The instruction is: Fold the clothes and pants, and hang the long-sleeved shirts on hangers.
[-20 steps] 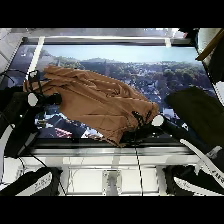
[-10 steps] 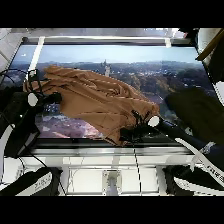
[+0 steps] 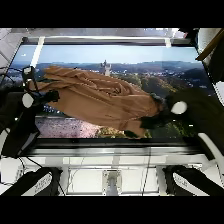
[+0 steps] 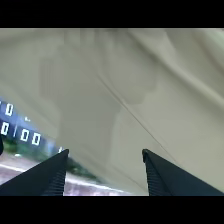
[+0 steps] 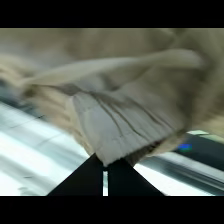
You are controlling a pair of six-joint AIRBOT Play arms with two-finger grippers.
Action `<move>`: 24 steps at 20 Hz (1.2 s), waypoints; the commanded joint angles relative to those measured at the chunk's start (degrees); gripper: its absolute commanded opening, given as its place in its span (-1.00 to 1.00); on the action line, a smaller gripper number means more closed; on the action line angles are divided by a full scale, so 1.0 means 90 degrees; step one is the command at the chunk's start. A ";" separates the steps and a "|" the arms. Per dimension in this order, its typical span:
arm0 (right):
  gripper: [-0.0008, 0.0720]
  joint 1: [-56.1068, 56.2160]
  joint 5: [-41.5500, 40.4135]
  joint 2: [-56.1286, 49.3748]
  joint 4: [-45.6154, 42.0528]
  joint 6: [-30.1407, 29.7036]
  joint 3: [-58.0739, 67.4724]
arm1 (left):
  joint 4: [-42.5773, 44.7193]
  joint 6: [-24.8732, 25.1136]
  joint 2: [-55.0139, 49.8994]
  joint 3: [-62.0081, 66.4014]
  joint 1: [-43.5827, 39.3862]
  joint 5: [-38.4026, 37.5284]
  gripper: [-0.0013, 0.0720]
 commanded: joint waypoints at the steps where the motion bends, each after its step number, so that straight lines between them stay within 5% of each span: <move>1: -0.93 -0.1741 0.0709 0.0656 -0.1814 -0.0112 0.0515 | -0.0068 -0.0068 0.0585 0.0000 0.0007 -0.0279 0.48; 6: -0.93 -0.3704 0.0284 0.0617 -0.2038 -0.1117 0.0682 | -0.0233 -0.0262 0.0998 -0.0078 0.0005 -0.1751 0.48; 11: -0.93 -0.4520 -0.0175 0.0301 -0.2166 -0.1557 0.0682 | -0.0668 -0.1022 0.1013 -0.0843 -0.0015 -0.1734 0.48; 13: -0.87 -0.4520 -0.0274 0.0279 -0.2115 -0.1659 0.0682 | -0.0794 -0.1265 0.1001 -0.1260 -0.0015 -0.1205 0.48; 16: -0.39 -0.4515 -0.0338 0.0279 -0.1977 -0.1676 0.0682 | -0.0811 -0.1639 0.0797 -0.1588 -0.0015 -0.0097 0.23; 24: -0.39 -0.4515 0.0070 0.0279 -0.1117 -0.1676 0.0682 | -0.2346 -0.1637 -0.1015 -0.1581 -0.0007 0.2613 0.25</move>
